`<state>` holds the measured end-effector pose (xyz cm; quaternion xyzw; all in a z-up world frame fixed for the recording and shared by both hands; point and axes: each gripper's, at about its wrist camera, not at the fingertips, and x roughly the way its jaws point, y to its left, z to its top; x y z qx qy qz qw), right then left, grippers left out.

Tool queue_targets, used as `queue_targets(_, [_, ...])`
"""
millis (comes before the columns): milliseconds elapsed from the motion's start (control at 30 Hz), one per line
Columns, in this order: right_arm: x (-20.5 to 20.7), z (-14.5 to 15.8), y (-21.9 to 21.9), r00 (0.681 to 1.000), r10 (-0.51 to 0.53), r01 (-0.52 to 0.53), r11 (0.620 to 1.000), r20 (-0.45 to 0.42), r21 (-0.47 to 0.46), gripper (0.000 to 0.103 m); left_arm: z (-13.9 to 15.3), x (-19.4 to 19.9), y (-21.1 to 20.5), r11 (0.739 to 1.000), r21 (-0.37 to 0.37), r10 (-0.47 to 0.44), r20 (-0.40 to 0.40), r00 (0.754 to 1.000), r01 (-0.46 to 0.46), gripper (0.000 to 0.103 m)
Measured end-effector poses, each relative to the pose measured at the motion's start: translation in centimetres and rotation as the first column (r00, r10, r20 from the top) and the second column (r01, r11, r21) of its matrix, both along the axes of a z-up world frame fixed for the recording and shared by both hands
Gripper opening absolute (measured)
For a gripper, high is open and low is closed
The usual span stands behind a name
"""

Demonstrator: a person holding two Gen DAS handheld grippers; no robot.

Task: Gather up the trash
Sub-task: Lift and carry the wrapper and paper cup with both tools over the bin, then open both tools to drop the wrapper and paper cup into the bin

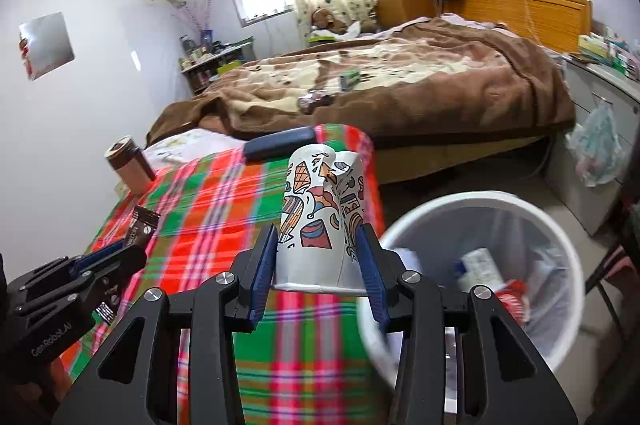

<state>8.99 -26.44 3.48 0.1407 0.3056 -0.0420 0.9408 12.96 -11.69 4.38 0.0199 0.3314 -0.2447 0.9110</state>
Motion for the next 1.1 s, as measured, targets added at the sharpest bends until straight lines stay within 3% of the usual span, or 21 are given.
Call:
queue_targets(467, [-2.2, -1.9, -7.5, 0.981, -0.183, 0.182, 0.983, -0.064, -0.017, 0.044, -2.6, 0.0, -10.7, 0.983, 0.009, -0.184, -0.083, 0.979, 0.186, 0.021])
queue_targets(900, [-2.8, -4.7, -11.2, 0.961, -0.216, 0.217, 0.976, -0.173, -0.013, 0.052, -5.7, 0.3, -16.9, 0.967, 0.038, -0.244, -0.15, 0.958, 0.253, 0.022])
queue_targets(933, [-2.9, -4.7, -11.2, 0.962, -0.214, 0.215, 0.977, -0.171, -0.016, 0.052, -5.9, 0.4, -17.0, 0.967, 0.043, -0.241, -0.152, 0.959, 0.25, 0.024])
queue_targets(1000, [-3.1, -4.7, -11.2, 0.962, -0.215, 0.213, 0.977, -0.17, -0.026, 0.053, -6.1, 0.4, -17.1, 0.969, 0.047, -0.233, -0.156, 0.96, 0.242, 0.04])
queue_targets(1100, [-3.3, -4.6, -11.4, 0.963, -0.214, 0.212, 0.977, -0.165, -0.026, 0.054, -5.9, 0.3, -16.7, 0.97, 0.043, -0.231, -0.144, 0.962, 0.239, 0.045])
